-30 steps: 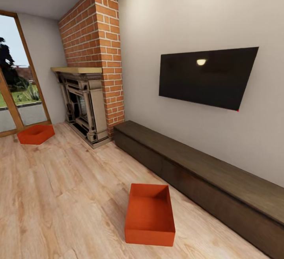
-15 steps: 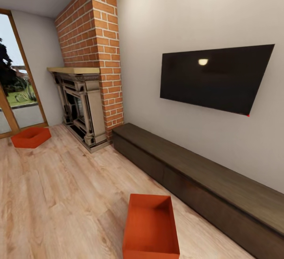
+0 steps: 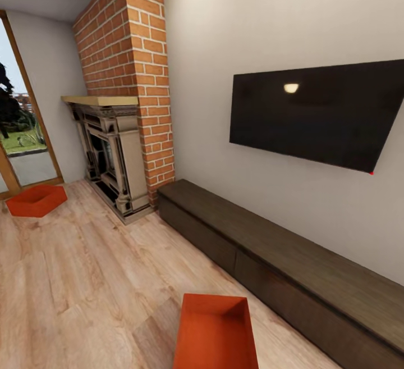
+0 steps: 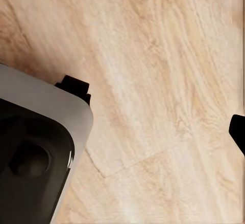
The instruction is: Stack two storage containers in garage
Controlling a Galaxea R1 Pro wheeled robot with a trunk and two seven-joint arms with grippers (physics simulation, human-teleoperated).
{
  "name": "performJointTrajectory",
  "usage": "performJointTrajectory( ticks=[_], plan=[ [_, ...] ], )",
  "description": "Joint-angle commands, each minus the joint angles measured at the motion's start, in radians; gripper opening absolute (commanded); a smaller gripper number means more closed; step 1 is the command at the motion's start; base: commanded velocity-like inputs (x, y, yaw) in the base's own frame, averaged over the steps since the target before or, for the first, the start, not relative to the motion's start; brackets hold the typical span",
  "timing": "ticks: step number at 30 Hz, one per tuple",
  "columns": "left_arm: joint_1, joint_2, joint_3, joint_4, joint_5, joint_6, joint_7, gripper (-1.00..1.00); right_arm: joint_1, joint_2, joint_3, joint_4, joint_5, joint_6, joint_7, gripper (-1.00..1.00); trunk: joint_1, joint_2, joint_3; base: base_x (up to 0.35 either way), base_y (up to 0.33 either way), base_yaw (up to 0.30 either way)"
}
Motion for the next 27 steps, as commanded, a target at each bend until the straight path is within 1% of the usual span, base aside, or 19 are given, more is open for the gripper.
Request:
performJointTrajectory(
  ticks=[1,6,19,27],
  plan=[
    [0.0,0.0,0.002,-0.001,0.003,-0.001,0.0,1.0,-0.001,0.001,0.008,0.003,-0.006,-0.006,-0.002,1.0,0.001,0.0,-0.001,0.314,0.0,0.0],
    [0.0,0.0,0.002,-0.001,0.002,-0.005,0.0,1.0,-0.001,0.004,0.008,0.003,-0.013,-0.005,-0.003,1.0,0.001,0.0,-0.001,0.162,0.0,-0.088],
    [0.0,0.0,0.001,-0.014,0.004,-0.005,0.0,1.0,-0.001,0.004,0.006,0.003,-0.018,-0.006,-0.003,1.0,0.001,0.0,-0.001,0.01,0.0,-0.223],
    [0.0,0.0,0.003,-0.016,0.005,-0.005,0.0,1.0,-0.001,-0.002,0.004,0.003,-0.013,-0.007,-0.002,1.0,0.001,0.0,-0.001,0.0,0.0,-0.047]
  ],
)
